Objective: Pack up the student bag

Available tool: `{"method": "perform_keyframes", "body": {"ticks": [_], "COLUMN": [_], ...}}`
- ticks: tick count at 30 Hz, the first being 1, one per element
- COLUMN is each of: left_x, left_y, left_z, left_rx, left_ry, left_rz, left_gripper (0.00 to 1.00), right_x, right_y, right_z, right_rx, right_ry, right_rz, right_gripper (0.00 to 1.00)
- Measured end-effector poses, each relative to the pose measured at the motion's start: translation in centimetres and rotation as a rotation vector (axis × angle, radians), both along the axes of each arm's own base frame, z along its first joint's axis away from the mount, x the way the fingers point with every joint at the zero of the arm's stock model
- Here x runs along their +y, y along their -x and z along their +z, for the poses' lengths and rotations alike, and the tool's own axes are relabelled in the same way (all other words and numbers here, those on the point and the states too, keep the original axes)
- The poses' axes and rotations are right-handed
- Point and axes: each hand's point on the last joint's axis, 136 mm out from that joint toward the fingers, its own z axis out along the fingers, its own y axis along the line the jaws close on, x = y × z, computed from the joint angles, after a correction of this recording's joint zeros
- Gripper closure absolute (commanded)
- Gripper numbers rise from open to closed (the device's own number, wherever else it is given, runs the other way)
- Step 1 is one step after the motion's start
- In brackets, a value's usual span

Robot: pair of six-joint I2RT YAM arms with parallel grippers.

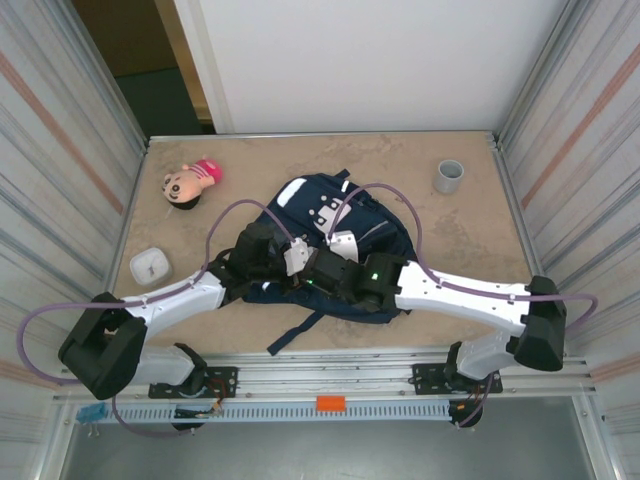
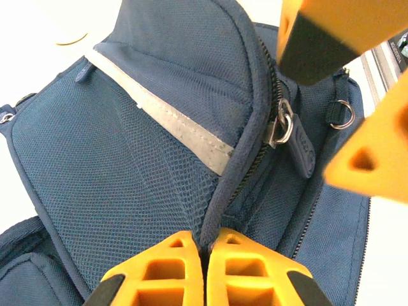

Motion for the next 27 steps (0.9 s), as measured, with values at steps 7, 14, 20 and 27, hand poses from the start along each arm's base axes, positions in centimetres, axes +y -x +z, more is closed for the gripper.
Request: {"method": "perform_keyframes", "body": {"ticks": [7,14,20,27], "left_x": [0.0,0.0,-0.3,-0.4], "left_y": [0.0,0.0,-0.1,-0.1], "left_z": [-0.1,0.1,0.7,0.8], "left_rx": [0.003,-0.001,-0.010,-0.011], "left_ry": [-0.003,0.000,0.013,0.016], "left_rz": [0.001,0.000,-0.007,-0.011], "left_gripper": [1.00,1.00,1.00,1.00], "right_x": [-1.3,-1.3,-1.6,-1.7], "right_y": [-1.4,-1.7,-1.6,-1.8], "right_z": [-1.2,-1.0,-0.1,0.2], "right_rx": [0.003,-0.001,-0.015,0.048], "right_ry": [0.031,-0.033,-0.076,-0.111], "right_rz": [-0.080,-0.101,-0.070,0.007], "right_gripper": [0.71,0.88,0.97,1.00]}}
